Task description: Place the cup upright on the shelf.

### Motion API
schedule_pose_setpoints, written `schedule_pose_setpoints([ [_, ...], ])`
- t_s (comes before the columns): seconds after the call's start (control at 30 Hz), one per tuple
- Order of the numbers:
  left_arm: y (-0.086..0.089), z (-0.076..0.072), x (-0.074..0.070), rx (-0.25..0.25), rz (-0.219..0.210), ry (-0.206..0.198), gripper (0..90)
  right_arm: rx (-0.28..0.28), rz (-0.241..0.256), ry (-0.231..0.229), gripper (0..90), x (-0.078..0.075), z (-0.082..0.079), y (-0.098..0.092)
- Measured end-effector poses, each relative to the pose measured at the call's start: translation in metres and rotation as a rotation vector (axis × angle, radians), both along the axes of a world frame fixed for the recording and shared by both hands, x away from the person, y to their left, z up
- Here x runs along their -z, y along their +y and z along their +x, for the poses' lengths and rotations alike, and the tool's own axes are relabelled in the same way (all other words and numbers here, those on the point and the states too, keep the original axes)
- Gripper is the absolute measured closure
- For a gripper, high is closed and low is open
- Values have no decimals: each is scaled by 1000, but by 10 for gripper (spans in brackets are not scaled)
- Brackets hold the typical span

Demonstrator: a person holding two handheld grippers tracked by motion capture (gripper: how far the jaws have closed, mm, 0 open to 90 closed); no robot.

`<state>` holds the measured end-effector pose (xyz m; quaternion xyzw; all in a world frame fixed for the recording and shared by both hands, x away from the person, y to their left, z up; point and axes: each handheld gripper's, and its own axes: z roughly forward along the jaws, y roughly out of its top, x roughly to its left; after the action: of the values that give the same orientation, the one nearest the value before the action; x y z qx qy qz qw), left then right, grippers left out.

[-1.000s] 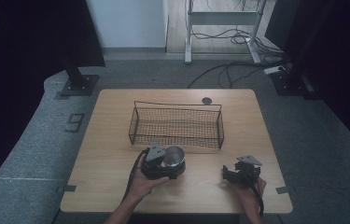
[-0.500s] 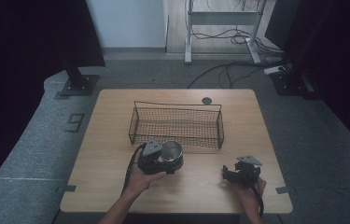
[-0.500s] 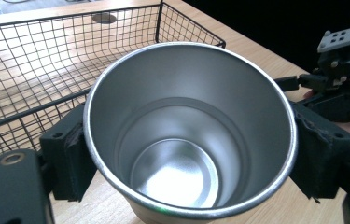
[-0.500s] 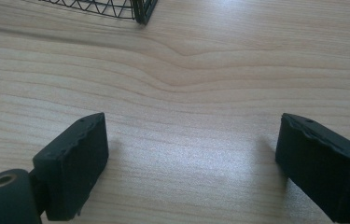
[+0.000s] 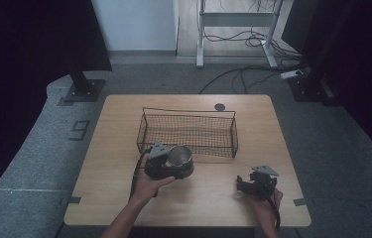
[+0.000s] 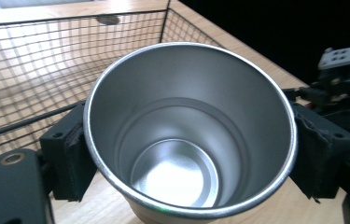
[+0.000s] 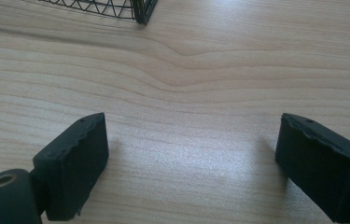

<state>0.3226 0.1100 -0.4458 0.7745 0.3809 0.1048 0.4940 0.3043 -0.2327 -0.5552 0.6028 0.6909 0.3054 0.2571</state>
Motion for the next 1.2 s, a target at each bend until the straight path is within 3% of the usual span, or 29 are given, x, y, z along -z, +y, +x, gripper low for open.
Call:
schedule_pose_setpoints([
  [0.13, 0, 2, -2, -11, 20, -14, 156, 0, -1, -1, 96, 0, 0, 0],
  [1.2, 6, 23, -21, -43, 34, -25, 157, 1, 0, -1, 96, 0, 0, 0],
])
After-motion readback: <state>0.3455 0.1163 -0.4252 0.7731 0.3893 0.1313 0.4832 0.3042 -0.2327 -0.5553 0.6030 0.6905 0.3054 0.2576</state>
